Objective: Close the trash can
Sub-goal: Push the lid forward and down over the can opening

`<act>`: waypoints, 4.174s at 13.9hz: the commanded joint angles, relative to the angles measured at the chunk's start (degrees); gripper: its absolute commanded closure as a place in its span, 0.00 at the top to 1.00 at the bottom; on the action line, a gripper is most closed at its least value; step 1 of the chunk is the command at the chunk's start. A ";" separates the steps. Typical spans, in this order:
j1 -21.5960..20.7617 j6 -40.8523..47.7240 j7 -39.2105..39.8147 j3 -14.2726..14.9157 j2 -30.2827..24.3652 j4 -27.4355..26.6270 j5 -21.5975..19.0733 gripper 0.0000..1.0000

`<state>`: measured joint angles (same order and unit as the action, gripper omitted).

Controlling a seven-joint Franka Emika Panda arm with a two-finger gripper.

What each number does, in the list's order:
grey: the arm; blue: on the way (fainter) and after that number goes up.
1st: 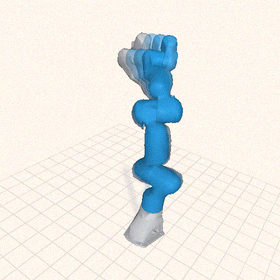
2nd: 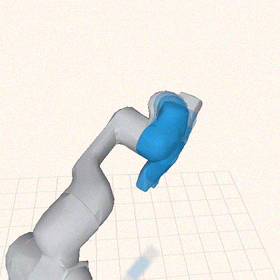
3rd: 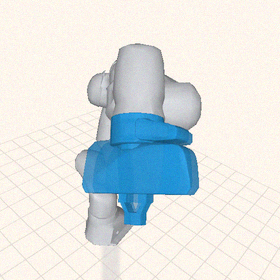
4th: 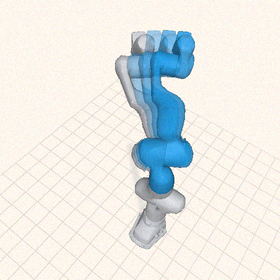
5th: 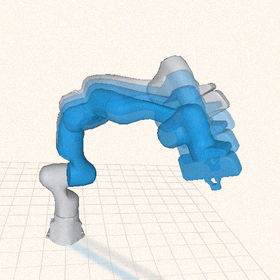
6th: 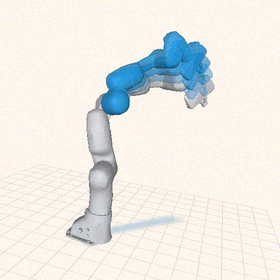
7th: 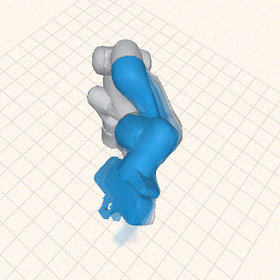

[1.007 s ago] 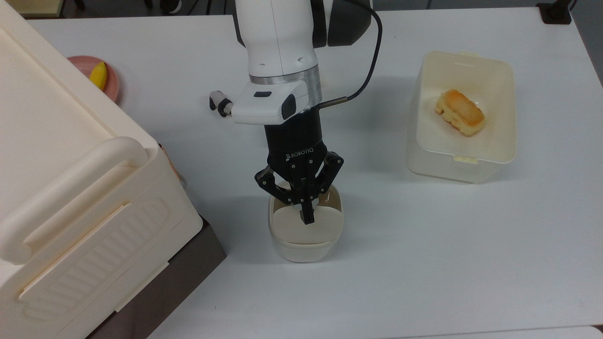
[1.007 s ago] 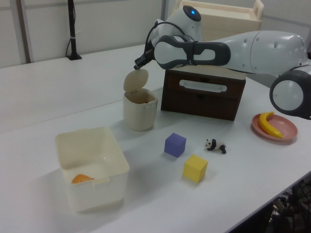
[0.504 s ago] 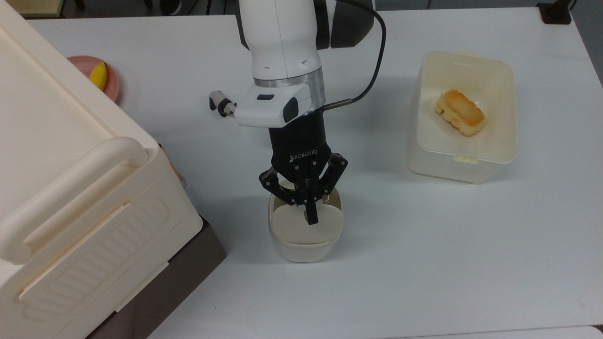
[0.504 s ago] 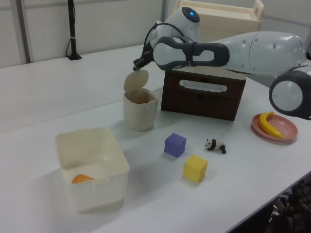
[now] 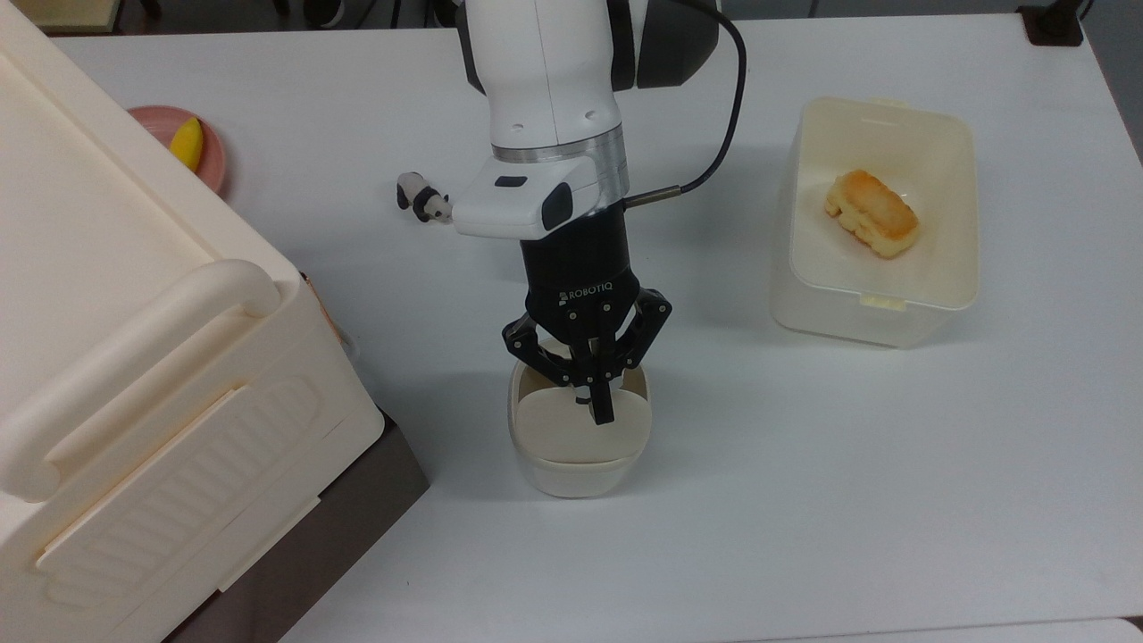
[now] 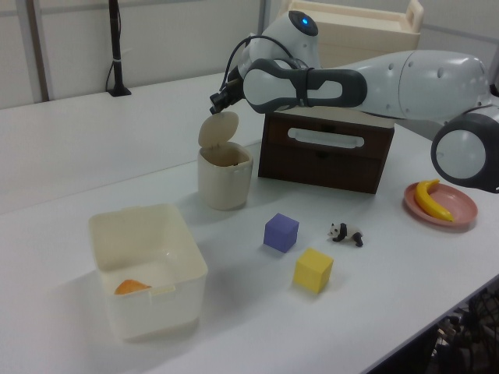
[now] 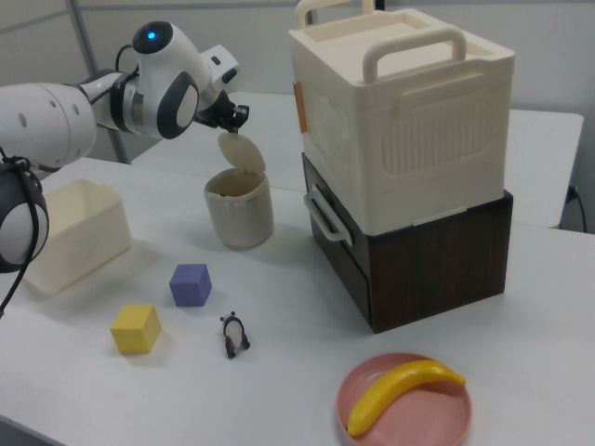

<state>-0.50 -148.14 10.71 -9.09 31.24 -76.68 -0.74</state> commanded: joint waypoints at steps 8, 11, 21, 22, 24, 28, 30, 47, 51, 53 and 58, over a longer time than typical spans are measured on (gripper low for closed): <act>-0.29 -0.04 -1.04 0.21 -1.09 -1.99 -1.01 0.00; -0.29 0.92 -2.18 0.21 -1.27 -2.43 -0.93 0.00; -0.38 5.22 -10.26 0.30 -3.28 -2.87 2.06 0.00; -0.38 6.28 -10.79 0.30 -3.55 -3.04 2.50 0.00; -0.29 7.34 -10.97 0.30 -4.08 -3.30 2.76 0.00; -0.38 8.04 -13.34 0.38 -4.08 -4.18 3.29 0.00; -0.29 8.57 -13.44 0.38 -4.17 -4.45 3.38 0.00; -0.03 14.28 -17.57 0.47 -5.40 -7.79 4.17 0.00; 0.06 15.25 -18.36 0.47 -5.49 -7.87 4.26 0.00; -0.03 15.51 -18.36 0.47 -5.49 -8.40 4.26 0.00; -0.03 15.60 -18.36 0.47 -5.58 -9.54 5.05 0.00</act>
<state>-0.27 -133.83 -6.04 -9.02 28.16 -83.15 2.67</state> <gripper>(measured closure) 0.991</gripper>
